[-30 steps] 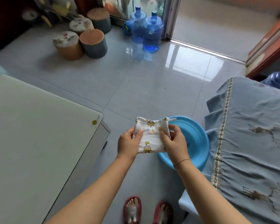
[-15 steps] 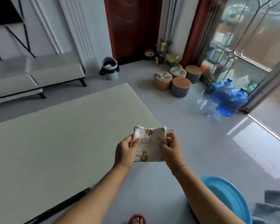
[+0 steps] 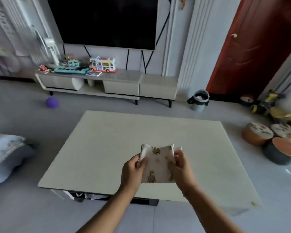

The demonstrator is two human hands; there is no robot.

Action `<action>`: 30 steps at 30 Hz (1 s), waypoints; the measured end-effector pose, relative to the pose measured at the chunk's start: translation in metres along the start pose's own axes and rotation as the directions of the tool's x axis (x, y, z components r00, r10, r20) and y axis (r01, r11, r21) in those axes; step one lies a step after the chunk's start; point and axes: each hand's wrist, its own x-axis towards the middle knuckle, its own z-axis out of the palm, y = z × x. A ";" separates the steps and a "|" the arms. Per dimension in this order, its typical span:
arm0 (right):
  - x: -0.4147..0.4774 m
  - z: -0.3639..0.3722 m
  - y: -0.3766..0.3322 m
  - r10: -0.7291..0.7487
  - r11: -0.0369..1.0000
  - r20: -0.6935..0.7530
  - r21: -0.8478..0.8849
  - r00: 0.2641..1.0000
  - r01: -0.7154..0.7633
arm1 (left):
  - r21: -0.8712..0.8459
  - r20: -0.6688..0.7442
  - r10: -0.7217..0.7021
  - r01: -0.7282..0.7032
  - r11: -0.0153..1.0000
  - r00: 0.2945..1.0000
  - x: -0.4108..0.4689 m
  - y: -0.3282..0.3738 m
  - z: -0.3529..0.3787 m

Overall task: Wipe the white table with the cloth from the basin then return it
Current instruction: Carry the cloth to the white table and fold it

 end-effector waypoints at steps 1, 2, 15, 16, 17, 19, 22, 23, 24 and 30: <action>0.003 0.025 -0.007 -0.010 1.000 0.022 -0.007 1.000 0.010 | 0.002 -0.022 0.003 -0.003 1.000 1.000 0.006 -0.003 -0.025; 0.005 0.051 -0.013 -0.016 1.000 0.039 -0.013 0.999 0.016 | 0.004 -0.040 0.004 -0.004 1.000 0.999 0.012 -0.008 -0.049; 0.031 0.322 -0.039 0.034 0.999 0.186 -0.015 0.982 -0.031 | 0.124 -0.171 -0.023 0.044 0.991 0.985 0.084 -0.064 -0.303; 0.038 0.335 -0.039 0.042 0.999 0.200 -0.022 0.979 -0.038 | 0.132 -0.180 -0.028 0.053 0.990 0.983 0.092 -0.069 -0.313; 0.044 0.346 -0.039 0.049 0.999 0.210 -0.029 0.977 -0.044 | 0.139 -0.190 -0.033 0.061 0.988 0.981 0.099 -0.073 -0.321; 0.059 0.368 -0.037 0.056 0.998 0.232 -0.048 0.971 -0.046 | 0.141 -0.214 -0.049 0.081 0.987 0.976 0.114 -0.082 -0.337; 0.087 0.403 -0.032 0.072 0.996 0.278 -0.064 0.958 -0.056 | 0.144 -0.258 -0.080 0.120 0.982 0.963 0.143 -0.098 -0.359; 0.096 0.413 -0.030 0.080 0.996 0.297 -0.069 0.952 -0.062 | 0.146 -0.274 -0.090 0.134 0.980 0.957 0.153 -0.103 -0.366; 0.105 0.423 -0.029 0.089 0.995 0.312 -0.077 0.946 -0.068 | 0.143 -0.285 -0.100 0.146 0.979 0.953 0.161 -0.108 -0.372; 0.142 0.483 -0.008 0.186 0.979 0.377 -0.147 0.908 -0.139 | 0.145 -0.302 -0.190 0.242 0.959 0.934 0.201 -0.151 -0.409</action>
